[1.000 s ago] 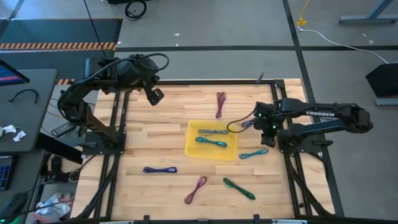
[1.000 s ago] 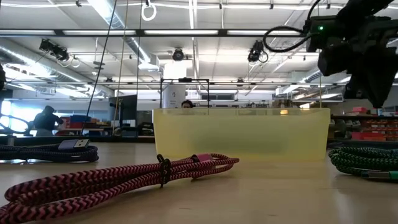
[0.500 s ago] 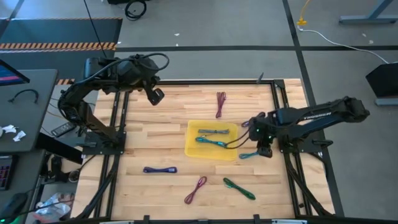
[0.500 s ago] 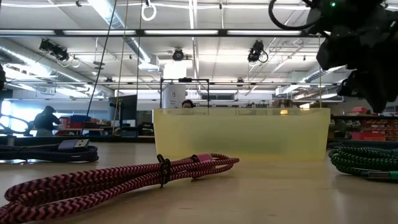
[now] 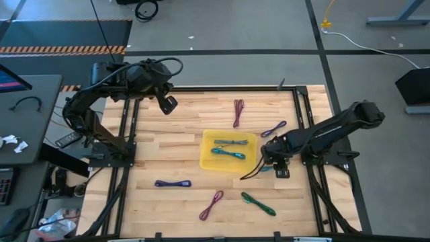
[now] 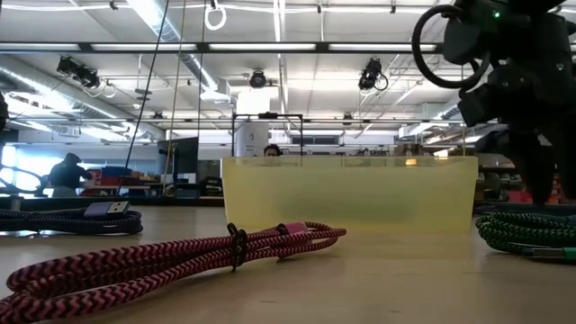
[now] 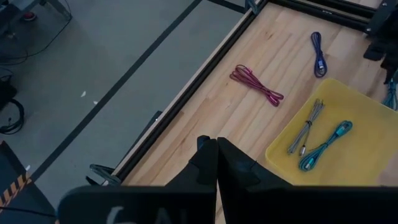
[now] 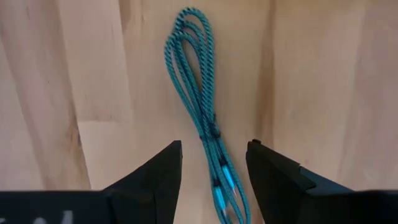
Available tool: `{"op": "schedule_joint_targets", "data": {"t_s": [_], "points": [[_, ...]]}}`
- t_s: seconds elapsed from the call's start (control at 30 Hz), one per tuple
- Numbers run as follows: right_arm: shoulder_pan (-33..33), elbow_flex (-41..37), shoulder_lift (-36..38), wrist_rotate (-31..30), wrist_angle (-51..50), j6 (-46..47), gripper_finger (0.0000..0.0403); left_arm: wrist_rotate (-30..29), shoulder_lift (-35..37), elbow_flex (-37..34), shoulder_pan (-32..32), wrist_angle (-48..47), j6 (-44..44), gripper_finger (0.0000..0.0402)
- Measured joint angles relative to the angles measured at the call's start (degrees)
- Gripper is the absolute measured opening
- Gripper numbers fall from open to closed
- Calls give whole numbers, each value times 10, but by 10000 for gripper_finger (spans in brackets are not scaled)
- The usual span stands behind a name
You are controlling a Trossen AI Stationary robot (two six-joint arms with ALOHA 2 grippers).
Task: Pick and place USB-C Cables
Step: Put the blue charger cable into the yellow bin
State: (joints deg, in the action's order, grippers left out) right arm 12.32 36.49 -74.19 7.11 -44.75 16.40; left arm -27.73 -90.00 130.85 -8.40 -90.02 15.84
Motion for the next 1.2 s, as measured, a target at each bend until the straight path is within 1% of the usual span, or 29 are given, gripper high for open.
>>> {"op": "schedule_joint_targets", "data": {"t_s": [0.2,0.43,0.5,0.57,0.67,0.73,0.77,0.83,0.9,1.0,1.1,1.2], "points": [[21,0,-54,0,41,3,183,0,0,0,0,0,0,5],[32,3,-103,-10,68,7,180,22,0,0,0,0,-1,5],[33,3,-108,-21,66,20,169,22,0,0,0,0,-1,5],[33,3,-108,-26,66,33,146,22,0,0,0,0,-2,5],[32,1,-98,-29,64,58,87,22,0,0,0,0,-15,5],[32,1,-91,-17,64,80,36,22,0,0,0,0,-20,5],[32,0,-86,-11,64,90,22,22,0,0,0,0,-20,5],[33,-2,-76,3,56,118,17,22,0,0,0,0,-21,5],[36,-2,-60,31,52,160,16,22,0,0,0,0,-21,5],[50,15,-28,58,29,221,15,23,0,0,0,0,-21,5],[66,66,10,55,8,268,15,35,0,0,0,0,-21,5],[71,135,35,11,-16,301,15,43,0,0,0,0,-33,5]]}}
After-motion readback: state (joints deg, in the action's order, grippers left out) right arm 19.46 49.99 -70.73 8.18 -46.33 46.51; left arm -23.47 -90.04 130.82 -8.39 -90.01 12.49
